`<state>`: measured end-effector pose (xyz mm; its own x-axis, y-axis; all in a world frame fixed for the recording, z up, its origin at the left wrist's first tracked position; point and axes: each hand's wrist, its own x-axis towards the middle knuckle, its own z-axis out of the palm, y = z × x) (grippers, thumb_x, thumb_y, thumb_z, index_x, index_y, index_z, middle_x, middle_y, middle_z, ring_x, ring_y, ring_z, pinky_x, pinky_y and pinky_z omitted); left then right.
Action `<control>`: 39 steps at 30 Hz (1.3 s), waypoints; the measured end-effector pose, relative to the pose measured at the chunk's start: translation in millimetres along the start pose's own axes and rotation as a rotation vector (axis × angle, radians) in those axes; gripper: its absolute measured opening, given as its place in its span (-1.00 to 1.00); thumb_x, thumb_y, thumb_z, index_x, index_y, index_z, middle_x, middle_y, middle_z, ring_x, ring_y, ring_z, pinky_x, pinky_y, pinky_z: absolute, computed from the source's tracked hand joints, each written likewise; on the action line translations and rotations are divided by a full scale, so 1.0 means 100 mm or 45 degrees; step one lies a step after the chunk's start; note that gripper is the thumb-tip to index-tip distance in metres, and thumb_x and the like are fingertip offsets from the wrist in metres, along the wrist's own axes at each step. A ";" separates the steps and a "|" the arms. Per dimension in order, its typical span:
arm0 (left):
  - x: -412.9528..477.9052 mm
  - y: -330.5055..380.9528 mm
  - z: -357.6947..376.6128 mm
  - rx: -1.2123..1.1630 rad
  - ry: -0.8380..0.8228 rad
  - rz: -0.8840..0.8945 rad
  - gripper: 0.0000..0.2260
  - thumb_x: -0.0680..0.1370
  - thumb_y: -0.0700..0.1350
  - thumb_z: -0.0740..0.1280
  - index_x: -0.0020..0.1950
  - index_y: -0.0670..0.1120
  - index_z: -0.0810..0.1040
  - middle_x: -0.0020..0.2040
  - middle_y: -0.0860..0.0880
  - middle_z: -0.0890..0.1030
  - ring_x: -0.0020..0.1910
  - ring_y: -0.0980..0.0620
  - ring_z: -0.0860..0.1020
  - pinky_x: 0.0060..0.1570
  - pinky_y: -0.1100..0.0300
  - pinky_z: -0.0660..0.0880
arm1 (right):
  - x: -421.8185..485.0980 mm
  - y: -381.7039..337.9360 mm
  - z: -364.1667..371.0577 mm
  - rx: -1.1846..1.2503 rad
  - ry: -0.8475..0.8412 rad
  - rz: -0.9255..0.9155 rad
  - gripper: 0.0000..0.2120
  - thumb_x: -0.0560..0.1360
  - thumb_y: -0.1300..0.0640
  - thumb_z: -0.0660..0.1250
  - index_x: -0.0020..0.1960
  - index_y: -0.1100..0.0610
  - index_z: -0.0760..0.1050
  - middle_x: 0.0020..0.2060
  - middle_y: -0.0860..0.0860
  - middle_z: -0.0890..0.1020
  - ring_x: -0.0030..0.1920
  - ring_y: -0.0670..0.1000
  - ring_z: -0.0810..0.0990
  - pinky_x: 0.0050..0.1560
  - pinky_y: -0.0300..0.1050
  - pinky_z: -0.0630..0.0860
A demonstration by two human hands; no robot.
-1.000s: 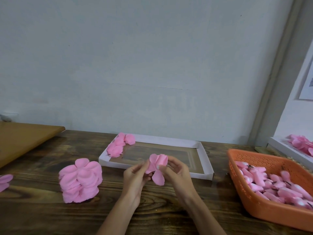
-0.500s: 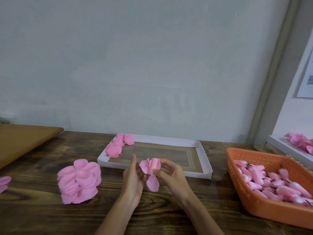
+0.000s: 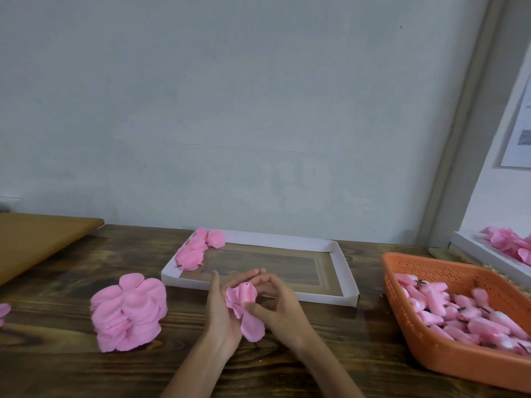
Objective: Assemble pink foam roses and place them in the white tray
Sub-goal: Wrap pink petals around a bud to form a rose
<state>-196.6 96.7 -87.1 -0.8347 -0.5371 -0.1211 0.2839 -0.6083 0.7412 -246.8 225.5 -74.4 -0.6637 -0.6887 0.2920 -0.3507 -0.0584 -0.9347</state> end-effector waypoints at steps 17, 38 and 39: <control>0.02 0.02 -0.02 -0.251 0.235 -0.232 -0.50 0.67 0.23 0.17 0.09 -0.19 0.62 -0.07 -0.23 0.73 -0.04 -0.19 0.72 -0.18 0.01 0.62 | -0.02 0.01 0.14 -0.603 0.290 -0.214 -0.73 0.51 -0.25 0.42 0.08 -0.11 0.59 0.08 -0.24 0.46 0.19 -0.23 0.38 0.10 -0.37 0.44; -0.03 0.11 0.05 -0.357 0.361 -0.215 -0.55 0.64 0.23 0.19 -0.08 -0.14 0.57 -0.10 -0.19 0.59 -0.13 -0.14 0.56 -0.14 -0.02 0.50 | -0.07 -0.06 0.19 -0.117 0.142 0.138 -0.76 0.38 0.15 0.65 -0.10 0.15 0.61 -0.17 0.05 0.75 -0.11 0.05 0.74 -0.02 0.08 0.71; -0.02 0.09 0.06 -0.346 0.402 -0.200 -0.57 0.66 0.21 0.19 -0.10 -0.12 0.56 -0.05 -0.22 0.60 -0.13 -0.10 0.55 -0.14 0.02 0.50 | -0.07 -0.06 0.21 -0.149 0.138 0.105 -0.77 0.38 0.12 0.65 -0.10 0.14 0.63 -0.17 0.03 0.75 -0.12 0.03 0.73 0.00 0.05 0.70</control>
<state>-195.4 95.5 -76.0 -0.7048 -0.5524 -0.4451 0.3138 -0.8055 0.5027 -225.8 215.8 -75.2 -0.7586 -0.6052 0.2413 -0.3622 0.0838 -0.9283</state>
